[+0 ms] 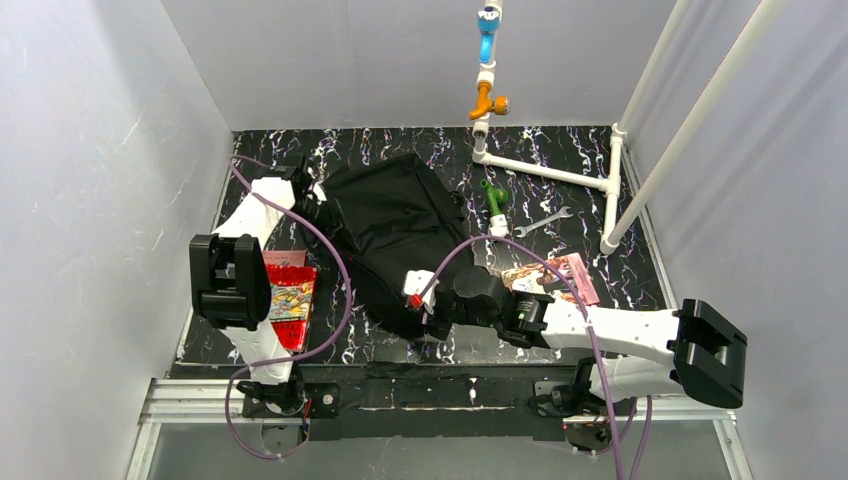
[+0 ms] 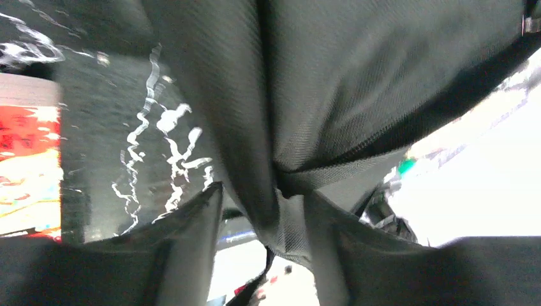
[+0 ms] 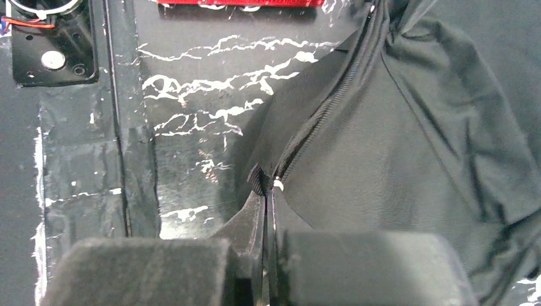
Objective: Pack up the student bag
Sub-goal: Unzip the student bag at the center of the board.
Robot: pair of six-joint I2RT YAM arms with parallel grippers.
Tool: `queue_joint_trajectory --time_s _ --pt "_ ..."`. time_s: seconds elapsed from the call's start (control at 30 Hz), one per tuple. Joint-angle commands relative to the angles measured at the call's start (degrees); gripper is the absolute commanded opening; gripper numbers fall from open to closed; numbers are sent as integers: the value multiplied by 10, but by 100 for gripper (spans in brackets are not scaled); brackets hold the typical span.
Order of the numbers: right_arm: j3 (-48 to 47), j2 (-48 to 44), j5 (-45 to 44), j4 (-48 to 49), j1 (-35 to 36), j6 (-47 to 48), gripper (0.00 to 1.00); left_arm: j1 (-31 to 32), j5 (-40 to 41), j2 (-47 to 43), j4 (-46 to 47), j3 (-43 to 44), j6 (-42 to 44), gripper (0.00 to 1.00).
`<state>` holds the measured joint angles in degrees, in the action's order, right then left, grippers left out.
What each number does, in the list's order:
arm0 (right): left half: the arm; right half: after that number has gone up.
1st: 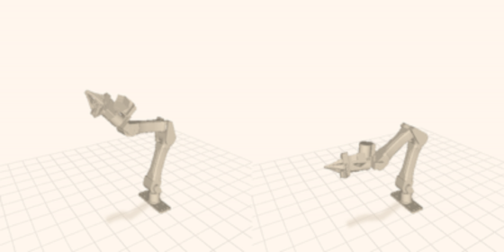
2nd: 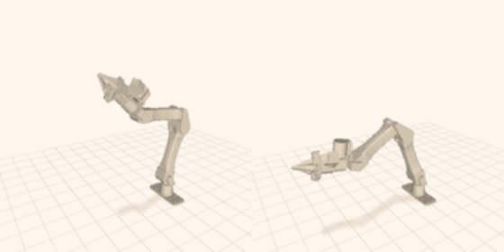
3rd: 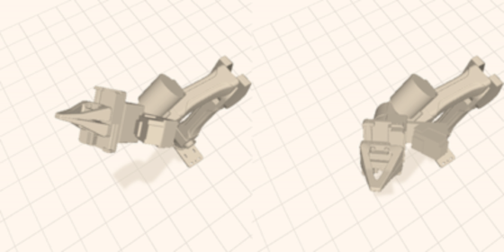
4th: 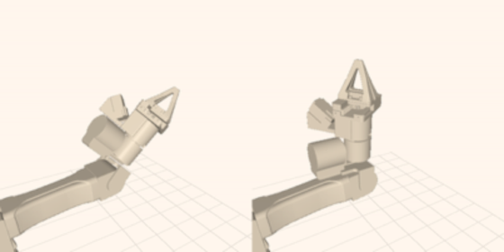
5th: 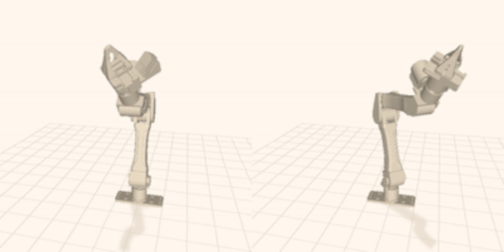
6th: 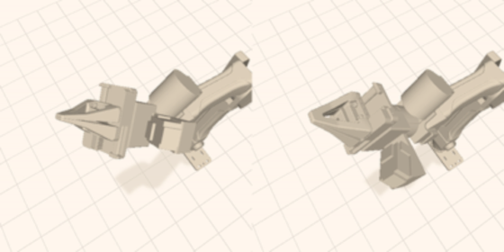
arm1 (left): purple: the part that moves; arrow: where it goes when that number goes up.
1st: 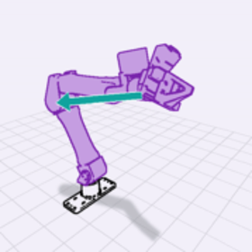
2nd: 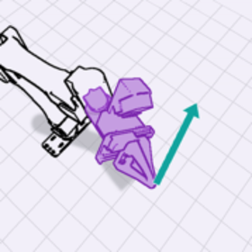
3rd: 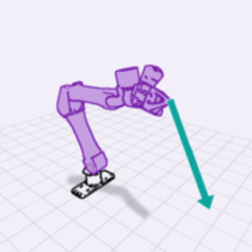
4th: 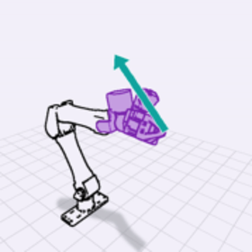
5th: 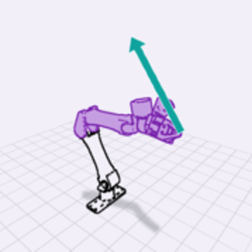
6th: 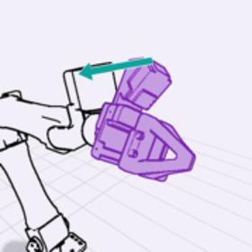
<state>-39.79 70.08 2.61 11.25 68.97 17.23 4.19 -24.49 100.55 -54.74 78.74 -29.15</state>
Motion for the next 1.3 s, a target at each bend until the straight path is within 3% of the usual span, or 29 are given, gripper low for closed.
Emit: queue_joint_trajectory --time_s 0.0,0.03,0.07,0.3,0.47,0.57,0.7,0.83,1.03,1.1,1.23,1.27 --pt "26 -6 -31 80 11 -111 1 -27 78 -38 41 -16 9 71" --pt "24 2 -43 98 10 -126 1 -27 78 -61 40 -35 4 90" --pt "20 8 -45 105 10 -133 1 -27 78 -89 37 -53 -3 97" --pt "-22 44 -38 116 5 -166 1 -11 -7 -318 48 -223 -120 98" --pt "-33 45 -9 108 5 -180 1 44 -43 -439 142 -336 -254 98" --pt "-30 33 3 103 5 -179 1 80 -40 -445 211 -370 -301 98" --pt "-24 20 20 96 5 -154 1 121 -43 -382 265 -367 -321 97" --pt "-34 26 36 85 5 -121 1 140 -22 -330 283 -338 -306 77" --pt "-52 25 4 47 5 -131 1 134 91 -256 165 -224 -177 46" --pt "-42 16 -41 44 5 -165 1 120 110 -235 138 -199 -134 36" --pt "17 -25 -126 68 1 -241 1 50 119 -204 97 -178 -58 0" --pt "30 -38 -149 67 -2 -263 1 30 121 -200 88 -174 -44 0"
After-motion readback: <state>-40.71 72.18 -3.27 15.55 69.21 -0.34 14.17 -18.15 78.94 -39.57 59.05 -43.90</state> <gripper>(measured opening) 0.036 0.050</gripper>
